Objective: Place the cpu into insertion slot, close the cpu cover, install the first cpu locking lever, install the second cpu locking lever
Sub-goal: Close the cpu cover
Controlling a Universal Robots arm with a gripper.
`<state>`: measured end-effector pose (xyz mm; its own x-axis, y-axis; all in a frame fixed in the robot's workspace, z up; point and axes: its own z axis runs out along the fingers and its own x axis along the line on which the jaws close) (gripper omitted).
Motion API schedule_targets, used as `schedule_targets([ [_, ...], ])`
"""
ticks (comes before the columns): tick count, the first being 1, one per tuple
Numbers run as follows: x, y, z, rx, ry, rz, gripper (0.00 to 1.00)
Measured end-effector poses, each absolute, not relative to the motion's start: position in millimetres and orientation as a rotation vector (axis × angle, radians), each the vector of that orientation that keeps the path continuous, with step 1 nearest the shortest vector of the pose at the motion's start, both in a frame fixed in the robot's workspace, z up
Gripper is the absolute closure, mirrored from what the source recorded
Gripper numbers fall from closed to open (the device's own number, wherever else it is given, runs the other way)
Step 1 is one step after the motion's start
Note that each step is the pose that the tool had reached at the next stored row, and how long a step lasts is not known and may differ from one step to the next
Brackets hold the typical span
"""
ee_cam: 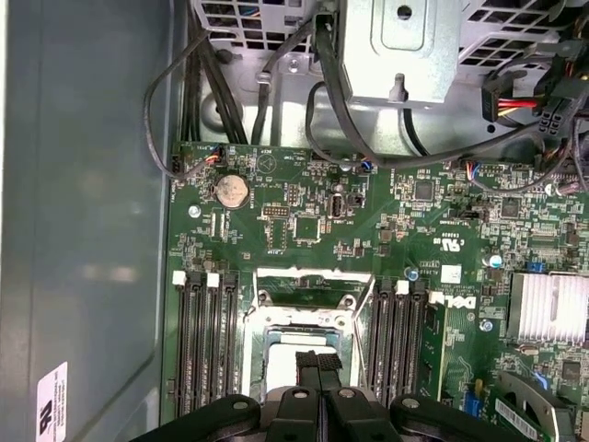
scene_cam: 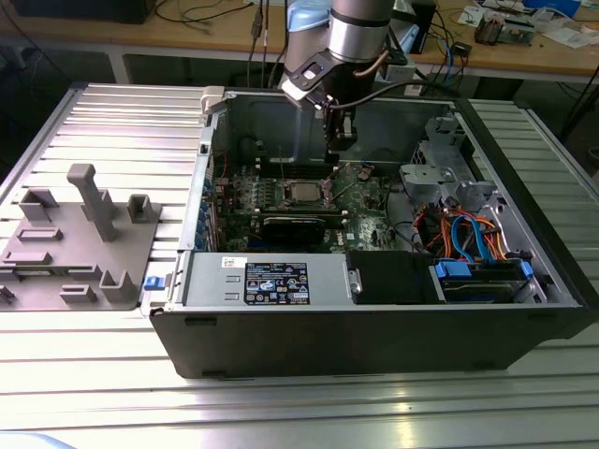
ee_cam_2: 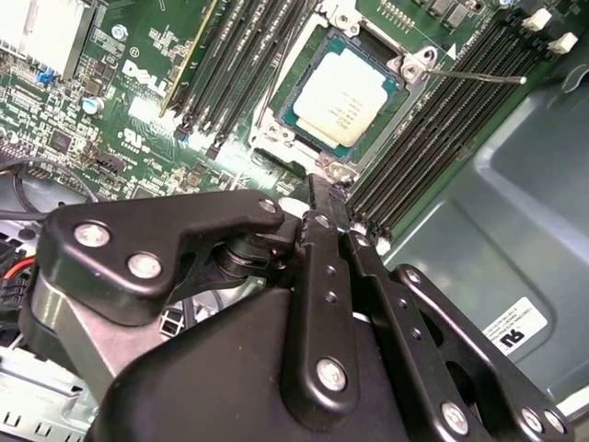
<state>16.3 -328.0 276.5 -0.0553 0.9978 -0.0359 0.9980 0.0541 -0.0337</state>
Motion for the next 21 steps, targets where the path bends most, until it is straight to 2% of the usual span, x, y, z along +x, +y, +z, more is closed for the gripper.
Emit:
schedule_targets([
  [21,32.2,-328.0,276.5,2.148,2.268,-0.099,0.89],
])
